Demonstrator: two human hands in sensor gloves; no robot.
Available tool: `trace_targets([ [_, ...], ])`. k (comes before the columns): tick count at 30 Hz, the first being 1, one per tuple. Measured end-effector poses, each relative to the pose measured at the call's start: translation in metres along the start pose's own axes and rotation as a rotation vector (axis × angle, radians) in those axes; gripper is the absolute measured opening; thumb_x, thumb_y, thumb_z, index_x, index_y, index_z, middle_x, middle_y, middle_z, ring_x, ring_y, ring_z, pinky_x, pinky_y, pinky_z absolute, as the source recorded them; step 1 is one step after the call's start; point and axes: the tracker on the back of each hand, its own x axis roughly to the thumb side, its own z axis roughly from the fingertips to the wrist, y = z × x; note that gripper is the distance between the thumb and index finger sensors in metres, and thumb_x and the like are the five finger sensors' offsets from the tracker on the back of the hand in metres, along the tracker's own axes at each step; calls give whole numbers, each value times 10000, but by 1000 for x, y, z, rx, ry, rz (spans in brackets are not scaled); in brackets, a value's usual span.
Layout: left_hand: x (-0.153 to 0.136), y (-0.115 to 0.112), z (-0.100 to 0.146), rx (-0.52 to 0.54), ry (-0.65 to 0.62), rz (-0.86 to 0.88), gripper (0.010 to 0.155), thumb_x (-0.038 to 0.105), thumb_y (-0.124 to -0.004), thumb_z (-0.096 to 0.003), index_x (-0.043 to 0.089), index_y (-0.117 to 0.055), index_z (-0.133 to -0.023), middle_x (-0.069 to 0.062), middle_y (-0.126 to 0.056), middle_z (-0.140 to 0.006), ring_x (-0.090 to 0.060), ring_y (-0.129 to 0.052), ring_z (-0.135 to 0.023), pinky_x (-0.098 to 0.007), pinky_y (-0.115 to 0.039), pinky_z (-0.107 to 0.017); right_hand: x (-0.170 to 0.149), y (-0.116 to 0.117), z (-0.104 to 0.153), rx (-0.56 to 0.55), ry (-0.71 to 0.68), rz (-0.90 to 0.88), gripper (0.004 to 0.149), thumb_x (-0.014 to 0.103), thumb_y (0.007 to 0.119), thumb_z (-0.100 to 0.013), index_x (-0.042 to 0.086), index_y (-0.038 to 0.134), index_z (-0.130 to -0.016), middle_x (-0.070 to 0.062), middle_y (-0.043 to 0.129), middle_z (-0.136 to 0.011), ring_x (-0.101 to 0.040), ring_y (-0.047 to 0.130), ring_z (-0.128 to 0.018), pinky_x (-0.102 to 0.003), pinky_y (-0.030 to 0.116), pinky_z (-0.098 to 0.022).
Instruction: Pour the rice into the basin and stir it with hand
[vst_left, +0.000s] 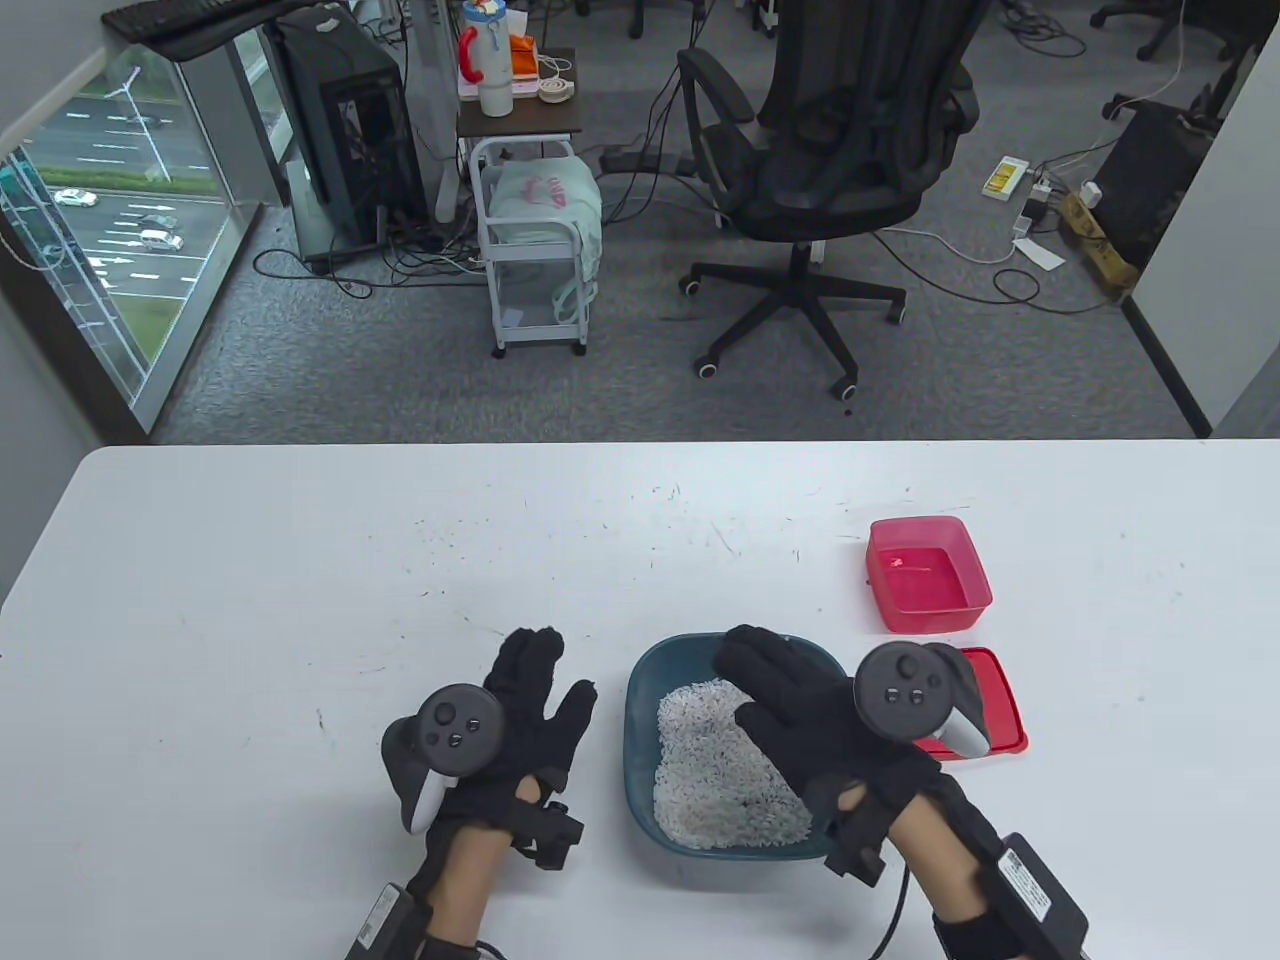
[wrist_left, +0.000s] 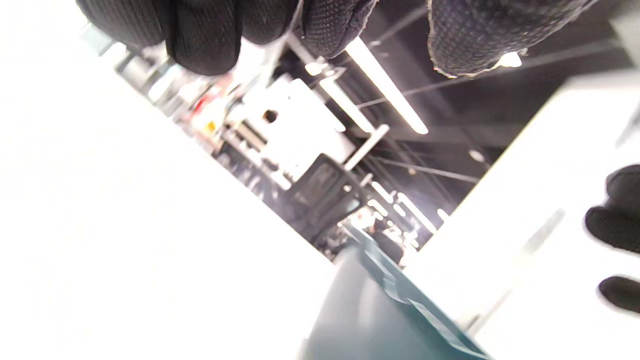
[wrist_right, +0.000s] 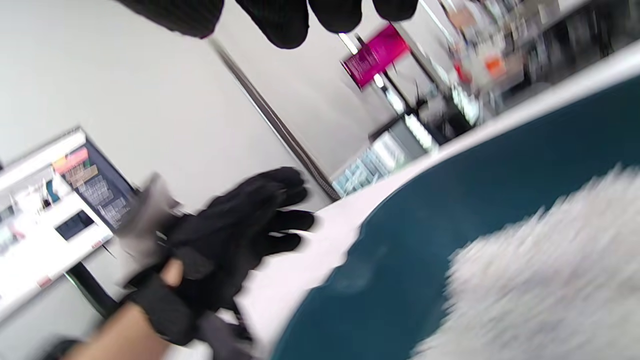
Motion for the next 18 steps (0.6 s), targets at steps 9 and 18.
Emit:
trace_targets([
  [9, 4, -3, 3, -57, -99, -504, 923, 713, -695, -399, 278, -406, -1160, -172, -118, -1199, -554, -192, -1083, -801, -248, -708, -18, -2, 49, -81, 95, 566, 689, 480, 729, -378, 188, 636, -995, -138, 529, -1086, -471, 472, -990, -750, 432, -631],
  [18, -19, -29, 0, -225, -44, -599, 930, 714, -690, -392, 276, -399, -1159, -179, -121, -1197, -555, -194, -1081, -797, -264, -713, -90, -9, 73, -33, 329, 571, 682, 471, 729, -380, 187, 638, -993, -142, 527, -1086, -467, 477, -993, -749, 428, -639],
])
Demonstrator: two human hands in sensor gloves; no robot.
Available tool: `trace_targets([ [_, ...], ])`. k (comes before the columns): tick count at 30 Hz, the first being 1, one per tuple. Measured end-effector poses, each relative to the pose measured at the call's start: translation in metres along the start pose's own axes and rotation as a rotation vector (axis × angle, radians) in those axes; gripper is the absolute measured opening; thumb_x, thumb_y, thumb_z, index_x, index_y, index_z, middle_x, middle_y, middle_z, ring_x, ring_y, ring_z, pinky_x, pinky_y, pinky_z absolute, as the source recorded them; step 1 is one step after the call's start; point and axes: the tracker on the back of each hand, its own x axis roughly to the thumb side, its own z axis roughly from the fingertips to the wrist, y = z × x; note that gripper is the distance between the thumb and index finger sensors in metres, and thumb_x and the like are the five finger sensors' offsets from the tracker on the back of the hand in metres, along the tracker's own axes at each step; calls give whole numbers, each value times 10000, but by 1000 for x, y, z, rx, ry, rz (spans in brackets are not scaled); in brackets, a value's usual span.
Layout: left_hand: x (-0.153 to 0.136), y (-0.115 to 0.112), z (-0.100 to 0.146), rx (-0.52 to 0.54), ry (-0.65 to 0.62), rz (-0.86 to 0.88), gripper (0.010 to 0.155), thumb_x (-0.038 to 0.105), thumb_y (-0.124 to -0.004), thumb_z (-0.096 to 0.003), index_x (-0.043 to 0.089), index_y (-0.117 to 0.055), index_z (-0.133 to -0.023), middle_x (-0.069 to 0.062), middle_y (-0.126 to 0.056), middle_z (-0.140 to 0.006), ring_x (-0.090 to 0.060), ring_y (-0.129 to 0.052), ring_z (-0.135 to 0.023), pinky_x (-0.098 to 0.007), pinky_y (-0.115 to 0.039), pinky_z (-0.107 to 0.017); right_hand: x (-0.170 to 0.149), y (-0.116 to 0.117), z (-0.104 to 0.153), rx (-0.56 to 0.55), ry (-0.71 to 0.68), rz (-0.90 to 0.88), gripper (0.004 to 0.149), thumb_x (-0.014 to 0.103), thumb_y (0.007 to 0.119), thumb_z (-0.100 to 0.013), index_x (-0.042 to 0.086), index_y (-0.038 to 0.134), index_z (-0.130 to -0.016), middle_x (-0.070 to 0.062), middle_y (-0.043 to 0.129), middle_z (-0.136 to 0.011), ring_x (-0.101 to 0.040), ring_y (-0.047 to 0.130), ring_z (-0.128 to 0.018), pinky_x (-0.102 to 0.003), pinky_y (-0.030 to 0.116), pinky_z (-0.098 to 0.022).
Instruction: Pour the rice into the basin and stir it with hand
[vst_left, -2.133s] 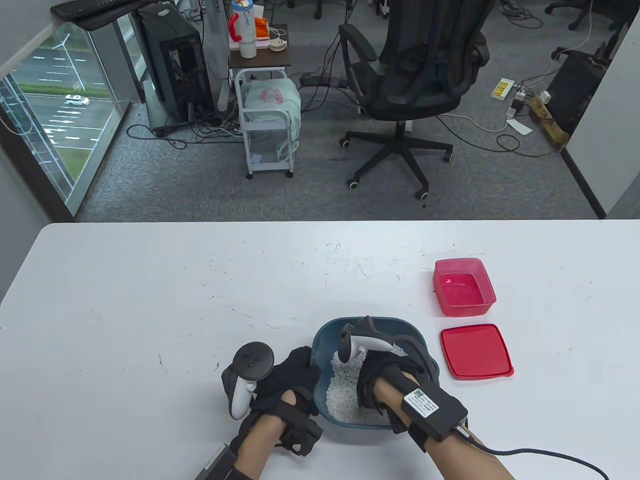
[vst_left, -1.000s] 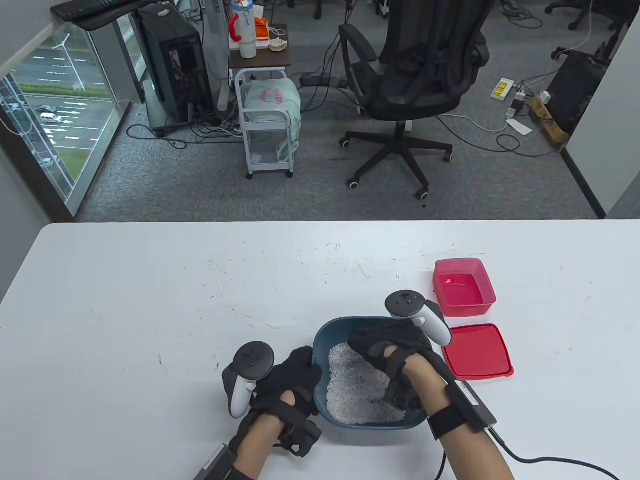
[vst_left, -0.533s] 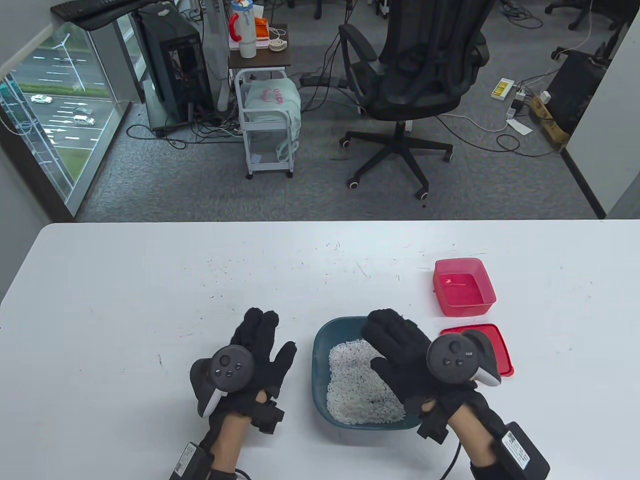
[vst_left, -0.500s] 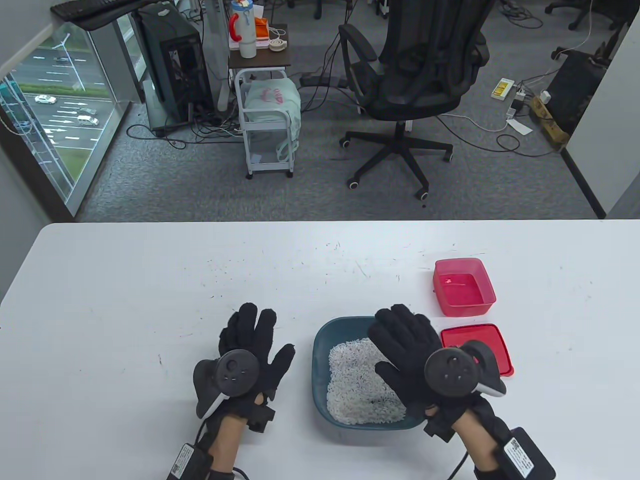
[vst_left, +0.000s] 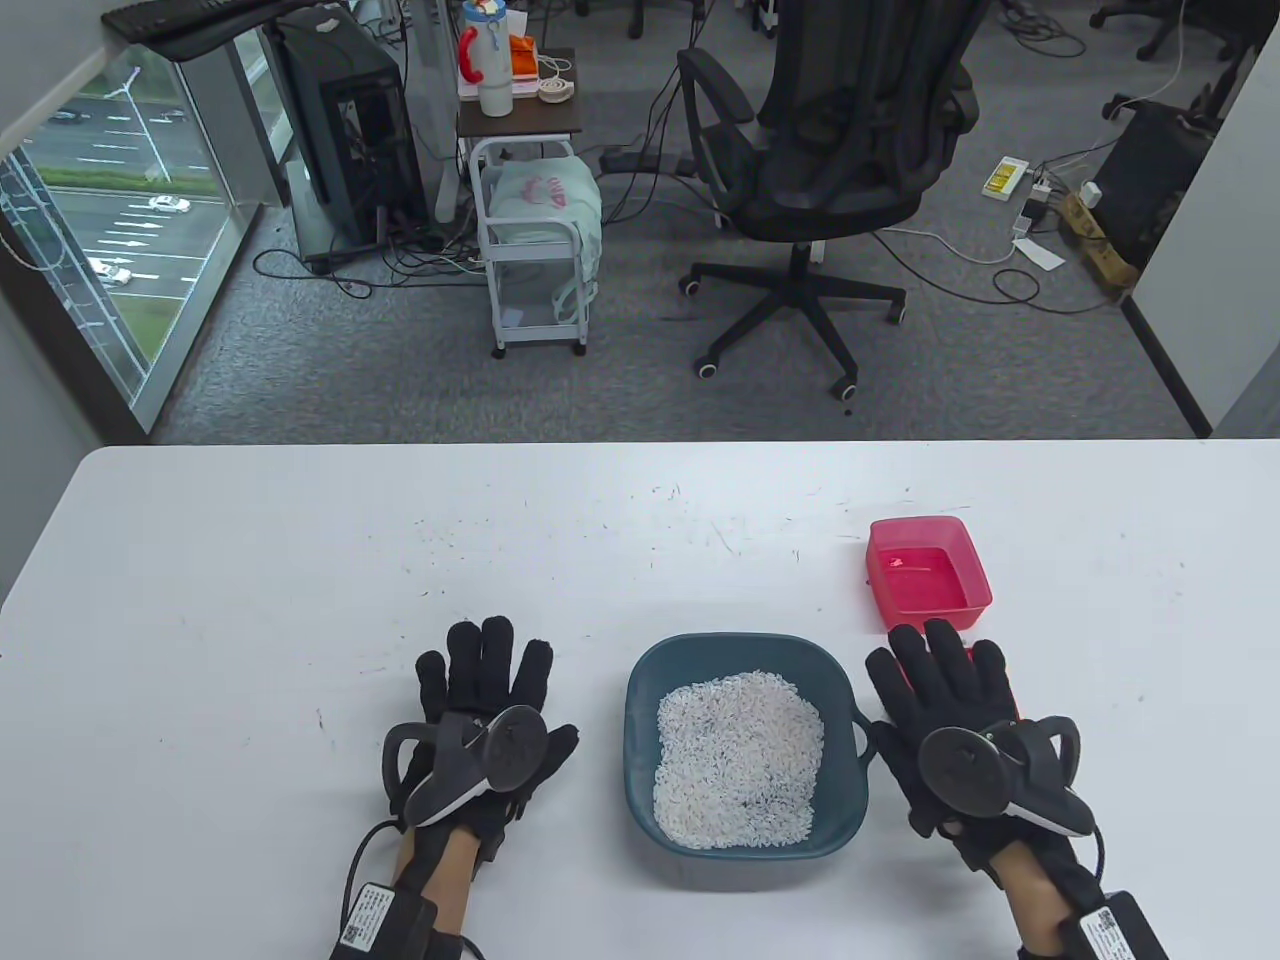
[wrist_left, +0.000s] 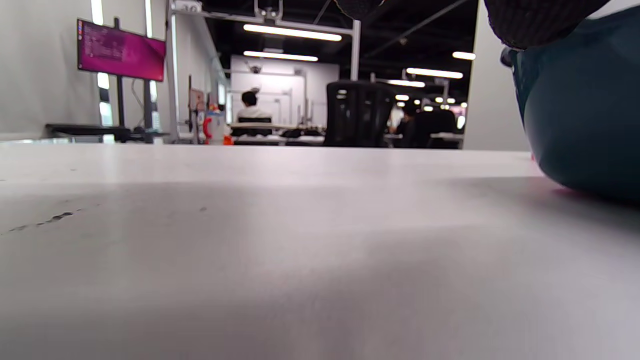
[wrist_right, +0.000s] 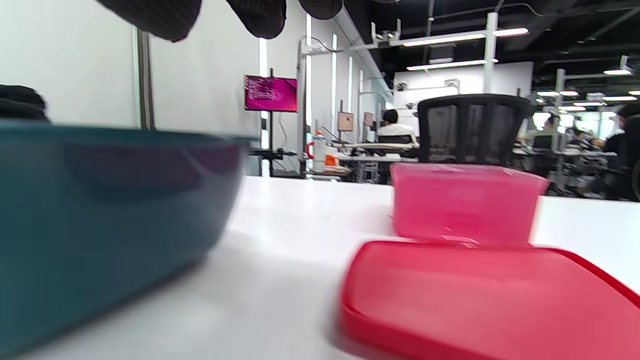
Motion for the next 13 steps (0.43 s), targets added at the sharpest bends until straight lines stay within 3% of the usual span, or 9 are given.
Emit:
trace_targets([
  [5, 0, -2, -1, -5, 9, 24, 924, 706, -695, -395, 273, -402, -1157, -185, -166, -1192, -554, -205, -1083, -794, -274, -717, -18, 14, -3, 59, 41, -73, 676, 461, 728, -384, 173, 643, -990, -165, 538, -1076, -478, 497, -981, -751, 437, -632],
  [13, -2, -7, -1, -25, 11, 14, 919, 699, -699, -399, 264, -408, -1155, -201, -170, -1190, -557, -224, -1082, -795, -288, -715, -17, 17, -3, 55, 48, -85, 673, 460, 726, -386, 166, 648, -986, -177, 556, -1067, -478, 524, -974, -747, 457, -629],
])
